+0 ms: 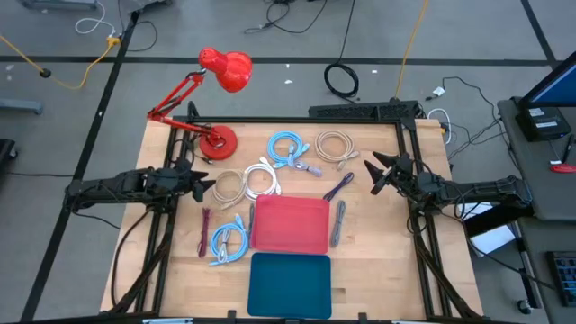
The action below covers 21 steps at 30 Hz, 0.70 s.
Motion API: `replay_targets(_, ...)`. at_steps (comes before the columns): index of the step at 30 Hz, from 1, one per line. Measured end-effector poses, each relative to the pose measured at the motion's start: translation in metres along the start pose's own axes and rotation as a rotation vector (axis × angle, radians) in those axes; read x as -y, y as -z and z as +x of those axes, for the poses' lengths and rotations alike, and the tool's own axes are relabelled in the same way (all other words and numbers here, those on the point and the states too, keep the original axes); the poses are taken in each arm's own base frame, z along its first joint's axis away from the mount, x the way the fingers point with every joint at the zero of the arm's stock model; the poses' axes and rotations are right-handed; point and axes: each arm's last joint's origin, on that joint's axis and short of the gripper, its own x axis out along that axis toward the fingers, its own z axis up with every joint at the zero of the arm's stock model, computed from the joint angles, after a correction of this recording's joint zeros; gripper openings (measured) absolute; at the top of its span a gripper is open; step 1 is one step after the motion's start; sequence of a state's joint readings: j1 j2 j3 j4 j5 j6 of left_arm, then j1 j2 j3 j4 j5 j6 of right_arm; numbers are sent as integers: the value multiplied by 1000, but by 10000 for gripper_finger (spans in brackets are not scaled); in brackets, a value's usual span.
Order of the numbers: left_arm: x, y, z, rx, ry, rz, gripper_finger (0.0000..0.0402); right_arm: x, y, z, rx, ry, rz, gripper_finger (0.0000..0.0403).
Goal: Pick & Place USB Port
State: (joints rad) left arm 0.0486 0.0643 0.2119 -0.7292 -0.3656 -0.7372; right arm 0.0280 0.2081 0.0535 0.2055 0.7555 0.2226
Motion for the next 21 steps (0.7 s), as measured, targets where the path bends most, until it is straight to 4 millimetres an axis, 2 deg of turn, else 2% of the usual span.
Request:
replay_targets(17,0,0,0,0,0,0,273,0,-1,0,5,-2,6,226)
replay_targets(19,0,0,0,0,0,0,273,-1,-7,0,57,-15,95,226)
replay_targets(21,0,0,0,0,0,0,273,-3,-16,-1,122,-72,345,226)
